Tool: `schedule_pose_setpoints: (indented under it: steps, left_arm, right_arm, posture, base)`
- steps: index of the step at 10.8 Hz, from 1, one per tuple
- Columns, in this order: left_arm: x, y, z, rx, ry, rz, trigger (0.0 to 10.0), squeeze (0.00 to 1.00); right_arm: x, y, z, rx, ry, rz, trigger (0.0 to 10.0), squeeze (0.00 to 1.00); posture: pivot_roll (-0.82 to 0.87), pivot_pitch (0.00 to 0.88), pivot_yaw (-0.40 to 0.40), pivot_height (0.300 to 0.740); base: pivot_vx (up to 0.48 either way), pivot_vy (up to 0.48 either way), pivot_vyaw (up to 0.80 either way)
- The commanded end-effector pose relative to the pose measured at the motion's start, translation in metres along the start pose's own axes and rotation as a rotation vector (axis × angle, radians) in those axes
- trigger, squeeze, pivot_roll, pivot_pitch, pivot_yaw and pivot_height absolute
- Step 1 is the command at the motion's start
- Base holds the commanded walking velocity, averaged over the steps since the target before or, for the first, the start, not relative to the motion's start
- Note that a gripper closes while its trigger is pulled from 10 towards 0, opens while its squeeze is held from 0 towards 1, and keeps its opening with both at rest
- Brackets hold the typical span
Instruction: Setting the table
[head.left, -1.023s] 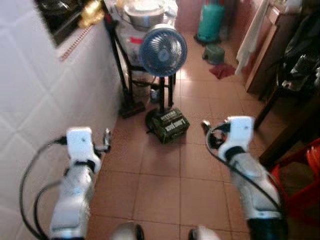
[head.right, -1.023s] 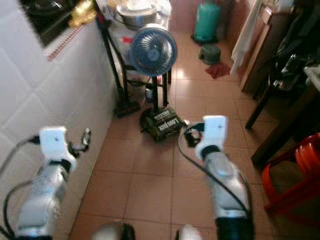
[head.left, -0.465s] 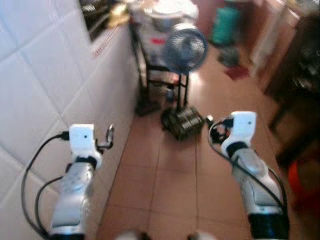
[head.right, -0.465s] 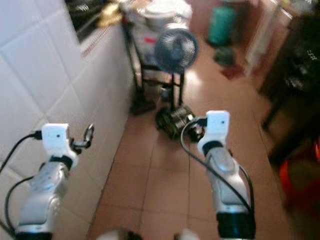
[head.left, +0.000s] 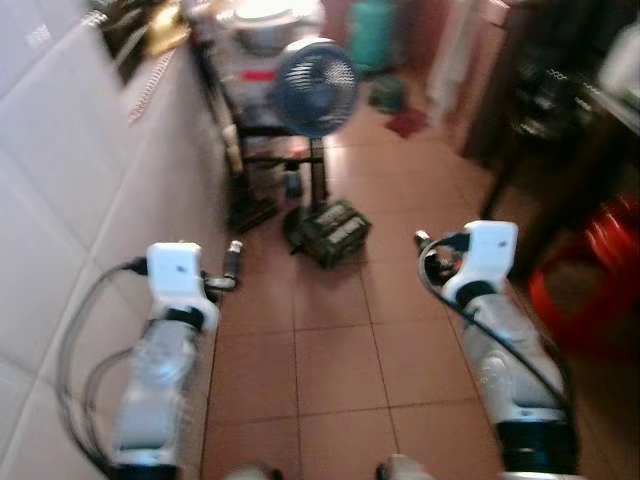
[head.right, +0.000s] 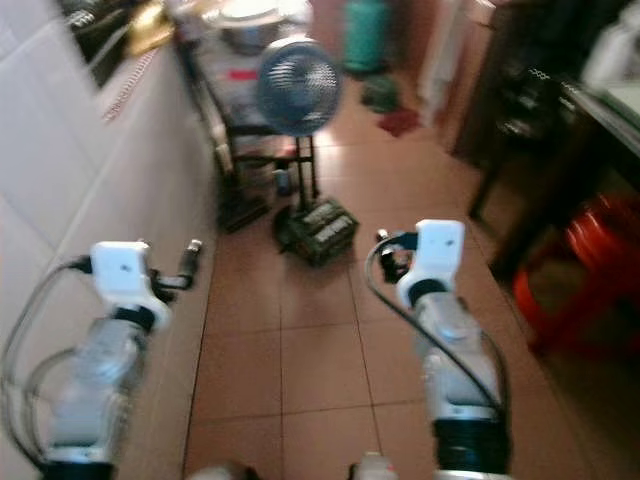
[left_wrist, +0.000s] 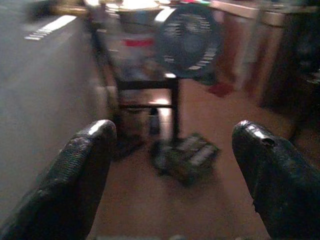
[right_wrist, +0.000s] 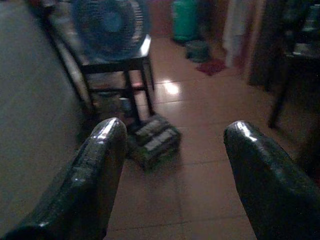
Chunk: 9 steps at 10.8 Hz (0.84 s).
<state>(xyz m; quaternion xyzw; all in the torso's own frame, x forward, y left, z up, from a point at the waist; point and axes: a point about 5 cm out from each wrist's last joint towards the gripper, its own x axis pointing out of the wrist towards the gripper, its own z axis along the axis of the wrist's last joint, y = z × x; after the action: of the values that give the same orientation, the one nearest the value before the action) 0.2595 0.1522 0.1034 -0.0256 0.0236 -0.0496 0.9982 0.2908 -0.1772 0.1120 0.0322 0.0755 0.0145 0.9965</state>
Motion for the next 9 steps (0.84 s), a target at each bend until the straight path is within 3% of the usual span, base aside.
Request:
schedule_pose_setpoints:
  steps: [1, 4, 9]
  left_arm:
    - [-0.002, -0.001, 0.003, -0.002, -0.010, -0.018, 10.0, 0.00]
    - [-0.007, -0.008, 0.001, -0.054, 0.003, -0.085, 10.0, 0.00]
    - [-0.006, -0.013, 0.001, -0.053, -0.001, -0.109, 10.0, 0.00]
  right_arm:
    - [0.001, 0.001, 0.007, 0.004, -0.027, 0.015, 10.0, 0.00]
    - [0.002, 0.003, 0.009, 0.005, -0.027, 0.039, 10.0, 0.00]
    - [-0.001, 0.001, 0.009, 0.002, -0.029, 0.041, 10.0, 0.00]
  posture:
    - [-0.02, 0.018, 0.056, 0.740]
    - [-0.02, 0.028, 0.048, 0.740]
    - [-0.04, 0.035, 0.050, 0.740]
  base:
    - [0.000, 0.000, -0.79]
    - [0.000, 0.000, -0.79]
    - [0.243, 0.000, -0.79]
